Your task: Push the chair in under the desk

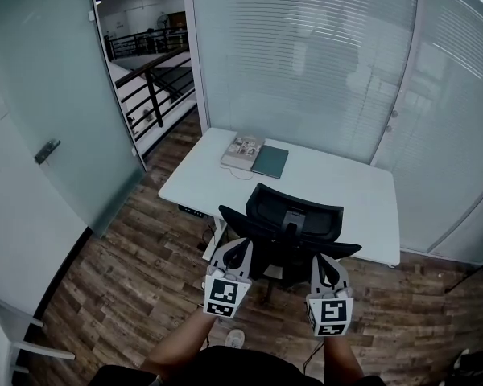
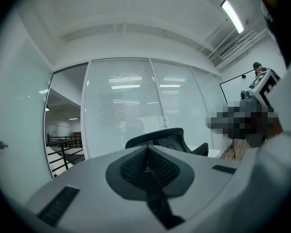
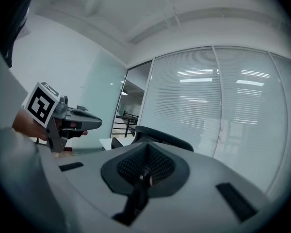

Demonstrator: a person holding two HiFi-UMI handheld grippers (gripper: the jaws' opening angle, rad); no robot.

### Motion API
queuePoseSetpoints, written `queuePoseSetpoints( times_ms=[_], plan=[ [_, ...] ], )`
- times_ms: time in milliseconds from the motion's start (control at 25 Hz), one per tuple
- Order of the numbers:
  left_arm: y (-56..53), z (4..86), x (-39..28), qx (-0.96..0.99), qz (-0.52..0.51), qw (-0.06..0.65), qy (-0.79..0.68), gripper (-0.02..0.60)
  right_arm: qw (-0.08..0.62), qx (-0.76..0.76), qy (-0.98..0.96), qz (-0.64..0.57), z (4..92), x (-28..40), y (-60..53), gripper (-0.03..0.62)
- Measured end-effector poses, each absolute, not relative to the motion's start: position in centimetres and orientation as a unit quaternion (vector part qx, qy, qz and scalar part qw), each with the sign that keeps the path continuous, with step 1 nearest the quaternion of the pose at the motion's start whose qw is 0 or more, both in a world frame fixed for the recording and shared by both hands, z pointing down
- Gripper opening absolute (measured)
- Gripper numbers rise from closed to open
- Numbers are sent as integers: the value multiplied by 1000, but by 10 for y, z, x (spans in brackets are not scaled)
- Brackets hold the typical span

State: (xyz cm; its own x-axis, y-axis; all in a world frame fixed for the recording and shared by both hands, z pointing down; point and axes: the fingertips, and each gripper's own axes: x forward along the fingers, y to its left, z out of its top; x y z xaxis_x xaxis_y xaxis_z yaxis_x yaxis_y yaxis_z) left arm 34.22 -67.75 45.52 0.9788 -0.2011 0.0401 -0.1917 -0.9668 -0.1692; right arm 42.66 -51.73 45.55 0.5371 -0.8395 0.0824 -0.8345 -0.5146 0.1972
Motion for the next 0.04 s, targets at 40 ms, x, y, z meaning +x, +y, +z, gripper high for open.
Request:
queuePoseSetpoints(
  times_ms=[40],
  plan=[
    [-678,455,342,-991,-28,83,99,14,106,869,-482,-14,455,426,-519,2]
  ],
)
